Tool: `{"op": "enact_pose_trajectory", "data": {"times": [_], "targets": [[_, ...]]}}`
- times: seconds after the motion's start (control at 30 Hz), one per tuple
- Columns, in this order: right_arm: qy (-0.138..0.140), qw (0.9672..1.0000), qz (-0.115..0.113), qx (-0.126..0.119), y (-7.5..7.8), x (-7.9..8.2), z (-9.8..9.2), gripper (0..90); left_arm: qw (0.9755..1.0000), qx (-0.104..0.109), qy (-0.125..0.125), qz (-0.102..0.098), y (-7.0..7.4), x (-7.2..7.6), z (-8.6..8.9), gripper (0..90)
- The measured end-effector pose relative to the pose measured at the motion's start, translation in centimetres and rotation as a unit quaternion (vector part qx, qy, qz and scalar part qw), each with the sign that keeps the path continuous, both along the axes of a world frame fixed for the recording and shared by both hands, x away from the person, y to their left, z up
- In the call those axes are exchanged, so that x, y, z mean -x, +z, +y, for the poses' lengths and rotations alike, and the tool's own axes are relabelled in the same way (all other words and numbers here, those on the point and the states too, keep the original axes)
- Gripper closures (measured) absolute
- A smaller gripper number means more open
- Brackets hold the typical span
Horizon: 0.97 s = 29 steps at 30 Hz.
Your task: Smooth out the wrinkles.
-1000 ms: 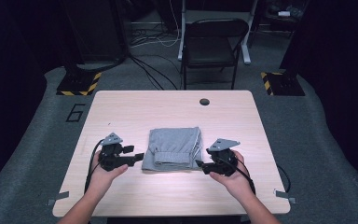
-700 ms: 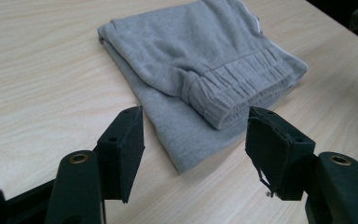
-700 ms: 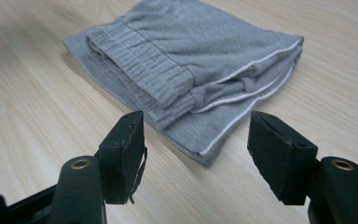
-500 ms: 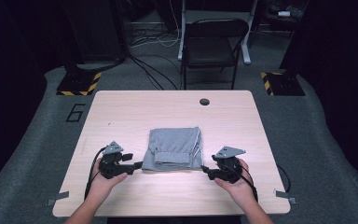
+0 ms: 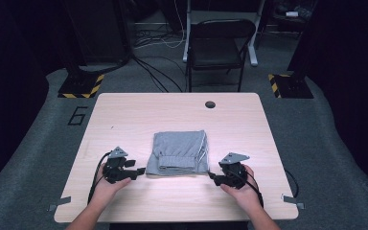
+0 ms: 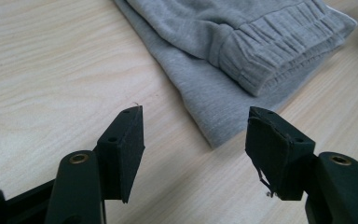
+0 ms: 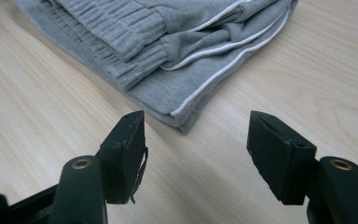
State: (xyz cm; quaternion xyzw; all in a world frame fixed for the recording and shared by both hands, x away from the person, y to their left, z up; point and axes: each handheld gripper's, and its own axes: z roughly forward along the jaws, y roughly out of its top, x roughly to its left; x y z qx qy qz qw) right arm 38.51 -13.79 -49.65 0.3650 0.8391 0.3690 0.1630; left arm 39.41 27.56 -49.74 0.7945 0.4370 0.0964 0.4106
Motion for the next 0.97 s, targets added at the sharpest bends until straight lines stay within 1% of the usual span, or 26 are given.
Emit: {"op": "enact_pose_trajectory", "data": {"times": [0.03,0.1,0.13,0.17,0.2,0.23,0.27,0.3,0.33,0.37,0.4,0.43,0.47,0.5,0.53,0.57,0.63,0.7,0.73,0.77,0.83,0.9,0.93,0.97], "targets": [[0.0,1.0,0.0,0.0,0.0,0.0,0.0,36.6,1.0,0.001,-0.002,0.007,0.0,-0.1,0.2,37.2],[-0.008,0.9999,-0.006,0.002,-0.1,-0.1,0.0,36.6,0.9999,0.0,0.006,0.01,-0.1,-0.2,0.4,37.2],[-0.006,1.0,-0.006,0.004,-0.1,-0.2,-0.1,36.7,0.9999,-0.001,0.009,0.008,-0.1,-0.3,0.5,37.2],[-0.013,0.9999,-0.003,-0.003,-0.2,-0.3,-0.3,36.7,0.9999,-0.004,0.01,0.007,-0.1,-0.4,0.7,37.2],[-0.013,0.9999,-0.003,-0.003,-0.2,-0.3,-0.3,36.7,0.9999,-0.002,0.014,0.008,-0.2,-0.4,0.8,37.2],[-0.013,0.9999,-0.001,-0.005,-0.4,-0.4,-0.5,36.9,0.9998,-0.007,0.017,0.007,-0.2,-0.5,1.0,37.2],[-0.017,0.9998,-0.001,-0.008,-0.5,-0.5,-0.6,37.0,0.9998,-0.005,0.02,0.005,-0.3,-0.6,1.1,37.2],[-0.015,0.9998,-0.004,-0.007,-0.5,-0.6,-0.7,37.2,0.9998,-0.006,0.019,0.009,-0.3,-0.8,1.2,37.2],[-0.023,0.9997,0.0,-0.013,-0.6,-0.5,-0.7,37.3,0.9997,-0.006,0.023,0.006,-0.5,-0.9,1.1,37.2],[-0.02,0.9997,-0.001,-0.011,-0.6,-0.6,-0.8,37.5,0.9997,-0.008,0.02,0.009,-0.5,-1.0,1.2,37.2],[-0.023,0.9996,-0.001,-0.016,-0.6,-0.6,-0.8,37.6,0.9997,-0.012,0.019,0.012,-0.5,-1.1,1.2,37.2],[-0.023,0.9996,-0.001,-0.016,-0.6,-0.6,-0.8,37.6,0.9997,-0.012,0.019,0.012,-0.5,-1.1,1.2,37.2],[-0.032,0.9993,0.003,-0.021,-0.8,-0.6,-0.8,37.7,0.9997,-0.012,0.021,0.008,-0.7,-1.2,1.1,37.2],[-0.032,0.9993,0.003,-0.021,-0.8,-0.6,-0.8,37.7,0.9997,-0.012,0.021,0.008,-0.7,-1.2,1.1,37.2],[-0.026,0.9995,0.004,-0.018,-0.9,-0.6,-0.8,37.8,0.9997,-0.021,0.011,0.01,-0.6,-1.3,1.2,37.2],[-0.03,0.9994,0.004,-0.018,-0.9,-0.5,-0.7,37.8,0.9997,-0.021,0.011,0.01,-0.6,-1.3,1.2,37.2],[-0.02,0.9997,0.003,-0.011,-0.8,-0.6,-0.7,37.8,0.9997,-0.023,0.008,0.011,-0.6,-1.3,1.2,37.2],[-0.021,0.9997,0.003,-0.01,-0.9,-0.5,-0.6,37.8,0.9996,-0.023,0.007,0.012,-0.6,-1.3,1.2,37.3],[-0.026,0.9995,0.004,-0.015,-0.9,-0.4,-0.4,37.8,0.9997,-0.021,0.01,0.01,-0.7,-1.4,1.2,37.2],[-0.021,0.9997,0.006,-0.01,-0.8,-0.4,-0.4,37.8,0.9997,-0.021,0.01,0.01,-0.7,-1.4,1.2,37.2],[-0.019,0.9997,0.007,-0.009,-0.8,-0.4,-0.4,37.8,0.9997,-0.02,0.009,0.012,-0.6,-1.3,1.2,37.1],[-0.014,0.9999,0.003,-0.01,-0.8,-0.5,-0.3,38.5,0.9997,-0.018,0.009,0.011,-0.6,-1.2,1.3,37.1],[-0.014,0.9999,0.005,-0.008,-0.8,-0.5,-0.2,38.9,0.9997,-0.018,0.011,0.012,-0.6,-1.1,1.4,37.1],[-0.011,0.9999,0.003,-0.007,-0.8,-0.6,-0.2,39.0,0.9998,-0.015,0.013,0.008,-0.7,-1.0,1.4,37.2]]}}
